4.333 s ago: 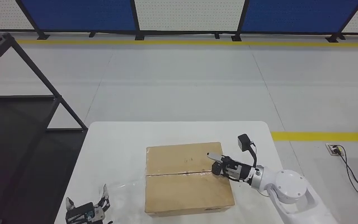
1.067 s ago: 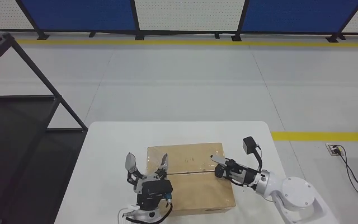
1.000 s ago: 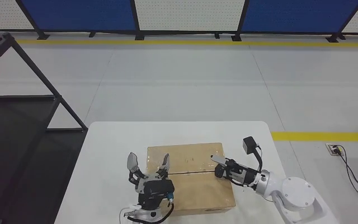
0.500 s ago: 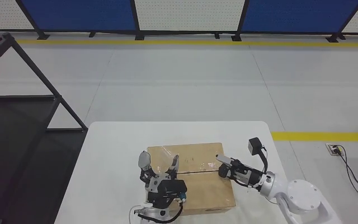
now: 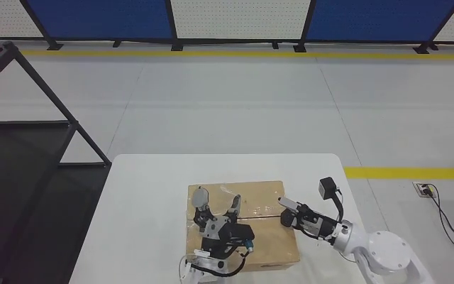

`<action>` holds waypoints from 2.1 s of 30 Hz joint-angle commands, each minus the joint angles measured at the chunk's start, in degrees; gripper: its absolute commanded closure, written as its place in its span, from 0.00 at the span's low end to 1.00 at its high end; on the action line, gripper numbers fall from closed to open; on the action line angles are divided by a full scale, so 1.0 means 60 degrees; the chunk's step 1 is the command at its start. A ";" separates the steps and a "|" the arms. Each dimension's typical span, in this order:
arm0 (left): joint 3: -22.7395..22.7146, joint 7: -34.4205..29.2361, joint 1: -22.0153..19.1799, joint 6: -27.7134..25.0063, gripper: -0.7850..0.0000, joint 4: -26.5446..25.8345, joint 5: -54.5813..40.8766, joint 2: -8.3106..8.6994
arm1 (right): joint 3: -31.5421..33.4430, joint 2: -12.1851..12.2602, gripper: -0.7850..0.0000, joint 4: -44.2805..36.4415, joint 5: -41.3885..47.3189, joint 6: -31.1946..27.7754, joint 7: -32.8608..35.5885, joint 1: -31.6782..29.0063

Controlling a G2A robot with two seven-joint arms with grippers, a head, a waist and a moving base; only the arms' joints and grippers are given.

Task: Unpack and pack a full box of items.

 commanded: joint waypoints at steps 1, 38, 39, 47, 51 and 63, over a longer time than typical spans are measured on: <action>0.0031 0.0009 -0.0021 0.0004 0.00 0.0079 0.0044 -0.0032 | 0.0018 0.0004 0.00 0.0019 0.0027 -0.0020 0.0018 -0.0011; -0.0689 0.0256 0.0277 -0.0043 0.00 -0.0256 0.0256 -0.0287 | -0.0334 -0.0058 0.00 0.0410 0.0323 0.0263 -0.0192 0.0485; -0.0693 0.0275 0.0285 -0.0024 0.00 -0.0284 0.0297 -0.0294 | -0.0334 -0.0058 0.00 0.0410 0.0323 0.0263 -0.0192 0.0485; -0.0727 0.0433 0.0497 0.0393 0.00 -0.0605 0.0599 -0.0345 | -0.0334 -0.0058 0.00 0.0410 0.0323 0.0263 -0.0192 0.0485; -0.0742 0.0560 0.0671 0.0659 0.00 -0.0825 0.0837 -0.0362 | -0.0334 -0.0058 0.00 0.0410 0.0323 0.0263 -0.0192 0.0485; -0.1021 0.0654 0.0891 0.0701 0.00 -0.1139 0.0854 -0.0406 | -0.0334 -0.0058 0.00 0.0410 0.0323 0.0263 -0.0192 0.0485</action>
